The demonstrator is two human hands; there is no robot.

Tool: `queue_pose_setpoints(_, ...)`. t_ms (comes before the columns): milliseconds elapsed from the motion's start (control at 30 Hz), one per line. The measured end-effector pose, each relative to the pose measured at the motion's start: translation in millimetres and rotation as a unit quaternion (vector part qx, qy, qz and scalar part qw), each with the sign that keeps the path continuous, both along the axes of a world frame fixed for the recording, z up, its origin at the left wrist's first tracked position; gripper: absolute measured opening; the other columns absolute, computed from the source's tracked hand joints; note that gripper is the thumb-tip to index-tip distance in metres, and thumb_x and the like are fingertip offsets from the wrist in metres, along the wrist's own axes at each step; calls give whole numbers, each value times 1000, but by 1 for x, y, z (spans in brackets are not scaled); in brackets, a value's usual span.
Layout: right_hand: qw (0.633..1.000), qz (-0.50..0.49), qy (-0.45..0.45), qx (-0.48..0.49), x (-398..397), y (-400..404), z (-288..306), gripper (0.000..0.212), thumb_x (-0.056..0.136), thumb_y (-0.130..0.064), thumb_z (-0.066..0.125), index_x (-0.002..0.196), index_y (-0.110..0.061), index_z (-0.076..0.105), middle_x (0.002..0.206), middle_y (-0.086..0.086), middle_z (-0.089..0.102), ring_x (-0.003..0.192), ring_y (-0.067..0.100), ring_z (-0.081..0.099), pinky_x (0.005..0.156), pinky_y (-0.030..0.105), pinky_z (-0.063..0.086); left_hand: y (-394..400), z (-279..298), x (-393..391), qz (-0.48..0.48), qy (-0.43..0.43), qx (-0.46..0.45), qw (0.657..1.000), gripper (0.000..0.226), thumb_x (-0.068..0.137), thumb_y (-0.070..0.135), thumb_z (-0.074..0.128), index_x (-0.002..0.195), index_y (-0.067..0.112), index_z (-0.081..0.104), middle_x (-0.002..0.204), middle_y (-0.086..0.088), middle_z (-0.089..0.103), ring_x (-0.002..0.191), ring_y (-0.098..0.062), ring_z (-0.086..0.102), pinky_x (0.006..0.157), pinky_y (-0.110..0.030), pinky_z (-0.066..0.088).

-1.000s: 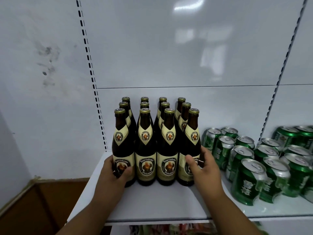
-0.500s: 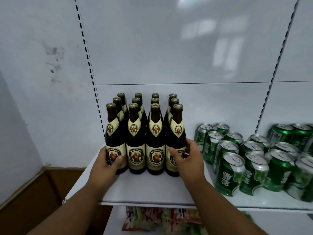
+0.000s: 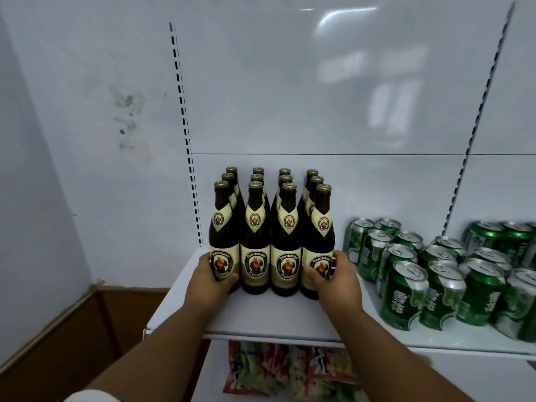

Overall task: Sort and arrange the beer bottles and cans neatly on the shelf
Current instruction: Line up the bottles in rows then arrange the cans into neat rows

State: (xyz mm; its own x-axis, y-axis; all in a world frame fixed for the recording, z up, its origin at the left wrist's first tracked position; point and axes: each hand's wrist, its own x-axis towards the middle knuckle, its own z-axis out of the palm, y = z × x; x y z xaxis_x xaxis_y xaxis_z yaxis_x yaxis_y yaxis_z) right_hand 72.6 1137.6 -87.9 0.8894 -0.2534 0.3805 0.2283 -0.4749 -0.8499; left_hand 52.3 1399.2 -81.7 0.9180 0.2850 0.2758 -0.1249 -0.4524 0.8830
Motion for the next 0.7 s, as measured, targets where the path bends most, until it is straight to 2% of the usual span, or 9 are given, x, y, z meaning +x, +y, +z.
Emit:
queue_pose_setpoints(100, 1000, 1, 9, 1, 0, 1, 1, 51, 76, -40, 79, 118, -29, 53, 107, -3, 63, 94, 15, 64, 82, 39, 56, 8, -5, 7, -4, 5, 22, 1000, 50, 74, 29, 80, 119, 31, 57, 108, 11, 71, 102, -6, 66, 91, -42, 55)
queue_pose_setpoints(233, 1000, 1, 23, 1, 0, 0, 5, 47, 75, -38, 81, 112, -28, 54, 105, -2, 65, 90, 15, 64, 78, 34, 54, 6, -5, 8, -5, -10, 26, 1000, 44, 76, 21, 80, 114, 29, 59, 104, 10, 71, 99, -6, 66, 88, -37, 54)
queue_pose_setpoints(367, 1000, 3, 25, 7, 0, -1, 5, 43, 75, -35, 82, 107, -31, 54, 103, -4, 66, 88, 14, 65, 77, 33, 54, 10, -11, 14, -9, -13, 36, 999, 43, 75, 27, 79, 113, 30, 60, 105, 11, 70, 99, -4, 65, 88, -37, 55)
queue_pose_setpoints(533, 1000, 11, 27, 9, -3, -1, 9, 41, 78, -29, 81, 105, -33, 51, 102, -4, 65, 88, 13, 63, 76, 29, 50, 7, -12, 12, -6, -33, 7, 999, 46, 79, 19, 80, 117, 23, 56, 107, 9, 67, 100, -10, 63, 84, -29, 47)
queue_pose_setpoints(700, 1000, 11, 27, 7, -5, 0, 11, 41, 77, -30, 81, 105, -32, 50, 101, -5, 65, 88, 14, 63, 77, 30, 50, 5, -8, 9, -12, -44, 4, 999, 44, 80, 14, 79, 115, 25, 54, 105, 9, 66, 97, -11, 61, 84, -27, 44)
